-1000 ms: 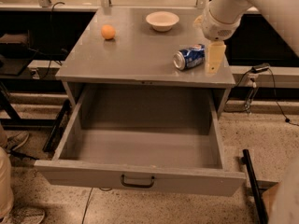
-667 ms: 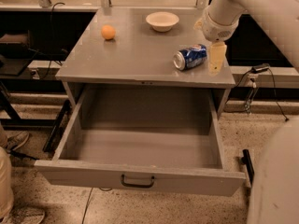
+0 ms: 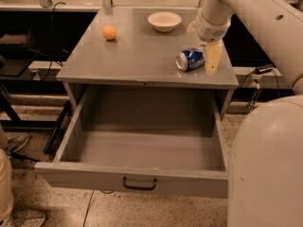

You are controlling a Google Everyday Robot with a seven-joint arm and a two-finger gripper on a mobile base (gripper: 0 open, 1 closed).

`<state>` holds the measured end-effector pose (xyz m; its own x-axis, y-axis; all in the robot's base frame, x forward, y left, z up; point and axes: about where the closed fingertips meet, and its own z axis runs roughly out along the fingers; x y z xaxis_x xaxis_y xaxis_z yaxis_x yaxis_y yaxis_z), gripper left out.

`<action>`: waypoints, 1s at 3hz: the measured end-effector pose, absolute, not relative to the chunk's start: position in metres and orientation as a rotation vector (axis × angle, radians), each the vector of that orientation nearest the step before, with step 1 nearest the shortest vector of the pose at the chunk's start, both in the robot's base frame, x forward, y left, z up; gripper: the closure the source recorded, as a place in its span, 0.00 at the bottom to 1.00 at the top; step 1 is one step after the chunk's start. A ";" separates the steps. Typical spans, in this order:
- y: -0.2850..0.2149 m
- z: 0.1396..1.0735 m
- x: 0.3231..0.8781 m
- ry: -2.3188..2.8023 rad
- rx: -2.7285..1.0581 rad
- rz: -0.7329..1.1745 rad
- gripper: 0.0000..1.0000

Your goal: Place pepsi can into top drawer

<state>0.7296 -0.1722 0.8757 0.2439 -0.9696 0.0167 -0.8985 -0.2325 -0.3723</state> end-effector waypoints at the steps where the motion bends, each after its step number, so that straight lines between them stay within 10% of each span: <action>1: -0.165 0.872 0.735 1.709 -2.252 -0.333 0.26; 3: -0.140 0.860 0.742 1.641 -2.267 -0.245 0.73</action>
Offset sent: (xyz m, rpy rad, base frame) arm 0.0146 0.0286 0.0005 0.0743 0.0096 0.0871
